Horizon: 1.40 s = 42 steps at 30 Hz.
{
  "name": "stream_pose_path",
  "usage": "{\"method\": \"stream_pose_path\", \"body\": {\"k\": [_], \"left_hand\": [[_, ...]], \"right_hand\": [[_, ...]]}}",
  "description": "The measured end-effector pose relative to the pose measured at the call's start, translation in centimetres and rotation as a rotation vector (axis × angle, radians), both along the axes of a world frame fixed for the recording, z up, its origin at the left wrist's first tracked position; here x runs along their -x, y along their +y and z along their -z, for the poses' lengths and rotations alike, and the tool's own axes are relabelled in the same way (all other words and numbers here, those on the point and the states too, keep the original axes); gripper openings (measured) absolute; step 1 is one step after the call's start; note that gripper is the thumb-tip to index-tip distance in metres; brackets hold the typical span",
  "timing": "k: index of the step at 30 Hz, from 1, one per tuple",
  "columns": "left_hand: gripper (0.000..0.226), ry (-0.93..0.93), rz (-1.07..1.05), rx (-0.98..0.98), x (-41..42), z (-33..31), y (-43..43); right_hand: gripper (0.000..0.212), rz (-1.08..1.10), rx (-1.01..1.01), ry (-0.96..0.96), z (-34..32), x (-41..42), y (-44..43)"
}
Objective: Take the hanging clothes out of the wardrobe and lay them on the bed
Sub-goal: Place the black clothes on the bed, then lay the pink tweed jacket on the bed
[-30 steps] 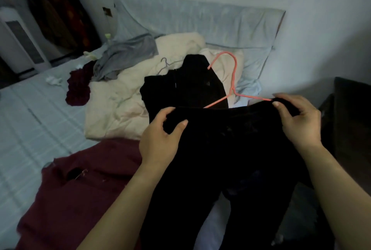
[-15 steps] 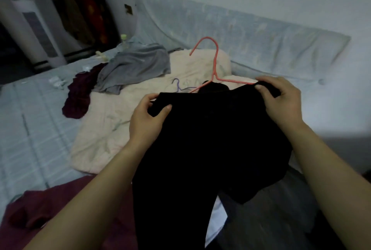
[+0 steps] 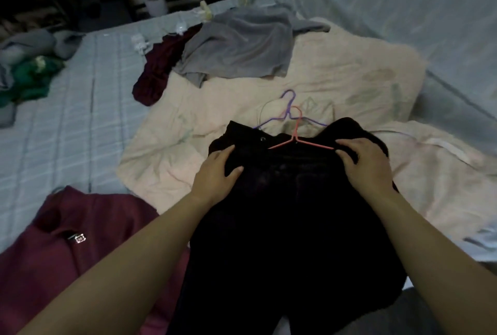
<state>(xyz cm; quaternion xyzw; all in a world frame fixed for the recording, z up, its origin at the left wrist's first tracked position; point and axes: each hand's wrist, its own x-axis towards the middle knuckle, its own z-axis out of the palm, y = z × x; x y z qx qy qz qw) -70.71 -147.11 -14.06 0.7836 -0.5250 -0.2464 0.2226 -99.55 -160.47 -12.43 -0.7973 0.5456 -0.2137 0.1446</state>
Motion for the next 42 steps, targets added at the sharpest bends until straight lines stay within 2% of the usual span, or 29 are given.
{"method": "stream_pose_path", "body": {"k": [4,7,11,16,21,25,32,36,42], "left_hand": [[0.071,-0.076,0.008,-0.037,0.5,1.4,3.1],[0.073,-0.16,-0.04,-0.094,0.5,1.7,7.1],[0.065,-0.191,-0.145,-0.101,0.4,1.4,14.7],[0.05,-0.149,-0.361,-0.038,0.3,0.9,27.3],[0.051,-0.205,-0.565,-0.06,-0.1,0.4,40.8],[0.059,-0.182,-0.712,-0.096,-0.1,-0.3,52.3],[0.07,-0.216,-0.999,-0.068,-1.1,-3.0,73.3],[0.048,-0.25,-1.157,-0.067,-2.5,-4.5,81.3],[0.054,-0.228,-1.261,-0.048,-6.2,-3.6,87.1]], "right_hand": [[0.04,-0.046,0.104,0.099,0.5,-2.0,2.2],[0.039,-0.163,0.094,0.113,0.3,-4.6,5.9],[0.046,-0.357,-0.175,0.083,0.9,-8.7,12.3],[0.064,-0.642,-0.25,0.16,2.6,-13.7,22.7],[0.058,-0.896,-0.212,0.194,2.5,-18.7,34.0],[0.054,-1.054,-0.169,0.202,1.7,-21.7,44.7],[0.05,-1.256,-0.129,0.102,-0.1,-28.6,64.3],[0.041,-1.373,-0.154,0.064,-1.8,-33.3,72.8],[0.04,-1.5,-0.18,0.099,-1.8,-39.3,79.6]]}}
